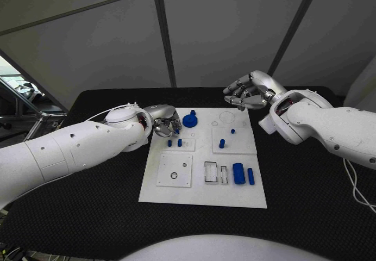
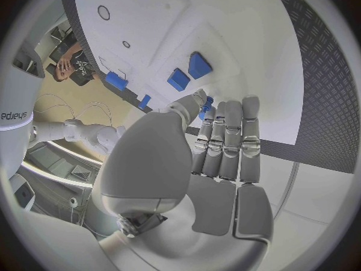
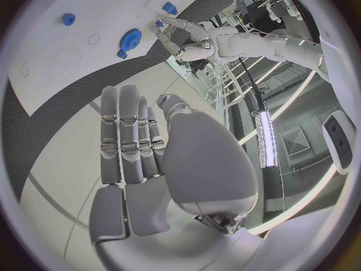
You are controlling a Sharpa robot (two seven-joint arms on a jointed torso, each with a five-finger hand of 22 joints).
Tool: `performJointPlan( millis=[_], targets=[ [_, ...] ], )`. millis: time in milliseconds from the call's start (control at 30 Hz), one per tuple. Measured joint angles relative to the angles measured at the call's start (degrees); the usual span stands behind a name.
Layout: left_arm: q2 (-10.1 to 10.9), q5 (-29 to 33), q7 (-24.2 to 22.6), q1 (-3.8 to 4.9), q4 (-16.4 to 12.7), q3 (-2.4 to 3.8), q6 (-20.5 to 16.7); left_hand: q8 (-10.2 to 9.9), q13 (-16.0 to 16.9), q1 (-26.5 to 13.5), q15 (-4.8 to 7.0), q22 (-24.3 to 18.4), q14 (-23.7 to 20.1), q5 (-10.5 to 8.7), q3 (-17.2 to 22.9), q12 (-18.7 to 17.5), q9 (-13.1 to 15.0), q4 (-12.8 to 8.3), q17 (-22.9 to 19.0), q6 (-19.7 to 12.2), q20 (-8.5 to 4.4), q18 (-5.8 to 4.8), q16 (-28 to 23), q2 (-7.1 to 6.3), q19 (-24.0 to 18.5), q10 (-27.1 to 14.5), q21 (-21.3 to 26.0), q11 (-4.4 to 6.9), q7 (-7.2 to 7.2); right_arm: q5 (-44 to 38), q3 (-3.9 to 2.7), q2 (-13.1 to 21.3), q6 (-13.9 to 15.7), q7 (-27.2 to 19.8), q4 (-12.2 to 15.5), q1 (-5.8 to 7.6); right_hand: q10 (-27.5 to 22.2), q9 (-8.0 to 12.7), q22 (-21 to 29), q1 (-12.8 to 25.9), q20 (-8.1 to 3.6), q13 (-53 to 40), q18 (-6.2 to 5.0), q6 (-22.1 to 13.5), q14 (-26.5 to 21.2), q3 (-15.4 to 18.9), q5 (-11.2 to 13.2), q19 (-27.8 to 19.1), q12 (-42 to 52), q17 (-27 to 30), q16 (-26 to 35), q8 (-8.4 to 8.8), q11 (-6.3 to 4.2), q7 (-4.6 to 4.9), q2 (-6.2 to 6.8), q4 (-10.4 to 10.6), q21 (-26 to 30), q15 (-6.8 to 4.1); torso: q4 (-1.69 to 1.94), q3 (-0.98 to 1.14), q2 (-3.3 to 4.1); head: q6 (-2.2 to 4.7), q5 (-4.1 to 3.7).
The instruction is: Assemble the parts on the task board
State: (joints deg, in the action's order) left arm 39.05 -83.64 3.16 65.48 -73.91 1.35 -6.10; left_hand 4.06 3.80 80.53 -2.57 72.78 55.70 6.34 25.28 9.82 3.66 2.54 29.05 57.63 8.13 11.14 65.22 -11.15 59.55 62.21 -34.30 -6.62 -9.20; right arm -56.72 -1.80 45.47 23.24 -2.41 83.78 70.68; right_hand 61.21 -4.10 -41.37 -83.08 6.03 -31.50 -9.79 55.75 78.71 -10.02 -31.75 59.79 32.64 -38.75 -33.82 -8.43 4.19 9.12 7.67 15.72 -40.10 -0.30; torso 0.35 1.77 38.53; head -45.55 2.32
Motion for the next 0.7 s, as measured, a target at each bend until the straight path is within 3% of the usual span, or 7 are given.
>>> performJointPlan(
  millis=[100,267,600,700],
  targets=[
    [0.03,0.00,0.27,0.00,0.06,0.00,0.02,-0.24,0.00,-0.08,-0.32,-0.25,-0.28,0.00,-1.06,-0.78,0.00,0.04,-0.73,-1.99,0.49,0.01,-0.76,-0.08,-0.08,-1.99,0.69,-0.63,0.18,0.00,0.00,0.03,-0.01,0.01,0.00,0.00,0.00,0.00,0.00,0.00,0.00,0.00,0.00,0.00,0.00,0.00,0.00,0.00,0.00,0.00,0.00,0.00,0.00,0.00,0.00,0.00,0.00,0.00,0.01,0.00,-0.01,0.03,-0.03],
    [0.20,0.00,0.66,0.00,0.08,0.00,-0.08,-0.24,0.01,-0.11,-0.74,-0.60,-0.33,-0.21,-2.76,-0.78,0.01,0.18,-1.51,-2.53,0.90,0.01,-1.17,-0.05,-0.09,-3.22,1.32,-1.19,0.28,0.00,0.00,0.06,-0.02,0.01,-0.01,0.00,0.00,0.00,0.00,0.00,0.00,0.00,0.00,0.00,0.00,0.00,0.00,0.00,0.00,0.00,0.00,0.00,0.00,0.00,0.00,0.00,0.00,0.00,0.01,-0.01,-0.02,0.07,-0.08],
    [1.28,0.01,0.85,-0.01,-0.52,0.00,-0.83,-0.24,0.08,-0.31,-1.04,-1.04,-0.63,-0.21,-5.66,-0.55,0.07,0.84,-2.59,-3.59,1.31,0.01,-1.53,0.15,-0.10,-5.08,2.20,-1.61,0.80,0.00,0.00,0.11,-0.05,0.01,-0.14,0.00,0.00,0.00,-0.01,0.00,0.00,0.02,0.00,0.00,0.00,0.00,0.00,0.00,-0.01,-0.04,0.00,0.00,0.00,0.00,0.00,0.00,0.00,0.00,0.01,-0.03,-0.05,0.30,-0.08],
    [2.39,0.43,0.85,-0.08,-1.22,0.33,-1.14,-0.08,0.14,0.09,-1.50,-1.44,-1.09,-0.21,-6.81,0.28,0.18,1.10,-3.38,-3.56,1.52,0.01,-2.50,0.55,-0.31,-5.35,3.15,-1.43,0.76,0.00,0.00,0.19,-0.18,0.03,-0.45,0.00,-0.22,0.00,-0.01,0.00,0.00,0.17,0.00,0.00,0.00,-0.23,0.00,0.00,-0.02,-0.04,0.13,0.00,-0.22,0.00,0.00,-0.23,0.00,0.00,0.01,-0.03,-0.07,0.37,-0.08]
  ],
)
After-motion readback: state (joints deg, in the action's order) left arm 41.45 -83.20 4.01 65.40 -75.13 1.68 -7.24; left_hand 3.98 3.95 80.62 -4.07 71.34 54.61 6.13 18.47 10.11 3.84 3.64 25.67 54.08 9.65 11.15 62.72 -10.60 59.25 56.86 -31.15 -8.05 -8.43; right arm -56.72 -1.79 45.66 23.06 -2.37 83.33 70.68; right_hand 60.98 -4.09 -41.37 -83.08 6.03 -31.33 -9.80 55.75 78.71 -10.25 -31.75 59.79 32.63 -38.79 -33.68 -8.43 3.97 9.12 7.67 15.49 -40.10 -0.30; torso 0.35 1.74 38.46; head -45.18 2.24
